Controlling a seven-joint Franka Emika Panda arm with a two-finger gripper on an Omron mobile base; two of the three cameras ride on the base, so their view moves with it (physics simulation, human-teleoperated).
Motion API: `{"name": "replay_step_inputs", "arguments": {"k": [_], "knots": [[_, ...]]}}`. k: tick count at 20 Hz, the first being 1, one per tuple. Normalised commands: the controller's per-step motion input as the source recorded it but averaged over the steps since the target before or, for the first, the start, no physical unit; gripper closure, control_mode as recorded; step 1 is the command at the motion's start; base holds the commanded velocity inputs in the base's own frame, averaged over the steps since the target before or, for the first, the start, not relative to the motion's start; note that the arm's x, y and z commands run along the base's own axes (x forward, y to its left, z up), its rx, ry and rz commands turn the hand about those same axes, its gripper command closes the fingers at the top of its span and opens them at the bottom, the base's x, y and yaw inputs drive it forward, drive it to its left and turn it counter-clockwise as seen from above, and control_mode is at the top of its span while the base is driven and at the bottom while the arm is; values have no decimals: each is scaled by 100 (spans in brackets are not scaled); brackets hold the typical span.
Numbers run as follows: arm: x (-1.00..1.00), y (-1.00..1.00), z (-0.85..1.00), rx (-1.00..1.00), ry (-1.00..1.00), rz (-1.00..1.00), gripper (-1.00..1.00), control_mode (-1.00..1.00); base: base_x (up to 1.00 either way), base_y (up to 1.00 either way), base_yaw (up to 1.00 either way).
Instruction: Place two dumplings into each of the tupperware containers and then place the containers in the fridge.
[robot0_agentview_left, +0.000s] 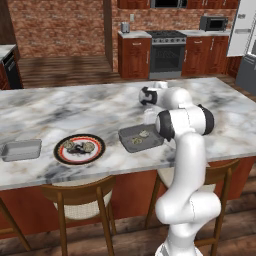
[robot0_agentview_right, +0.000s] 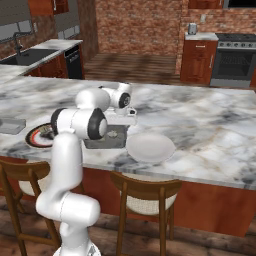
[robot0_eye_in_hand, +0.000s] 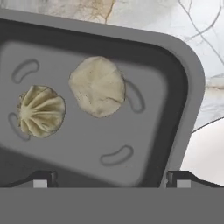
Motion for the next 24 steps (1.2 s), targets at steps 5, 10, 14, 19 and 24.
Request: {"name": "replay_step_inputs", "arguments": {"k": [5,10,14,19,24], "knots": [[26,-29,-5,2,0,0,-100,-100,0,0,0],[21,-15,-21,0,0,0,-100,-100,0,0,0],[11,-17,-39,0,0,0,-100,-100,0,0,0],[2,-4,-36,0,0,0,-100,-100,0,0,0],[11,-1,-32,0,0,0,-100,-100,0,0,0]]}}
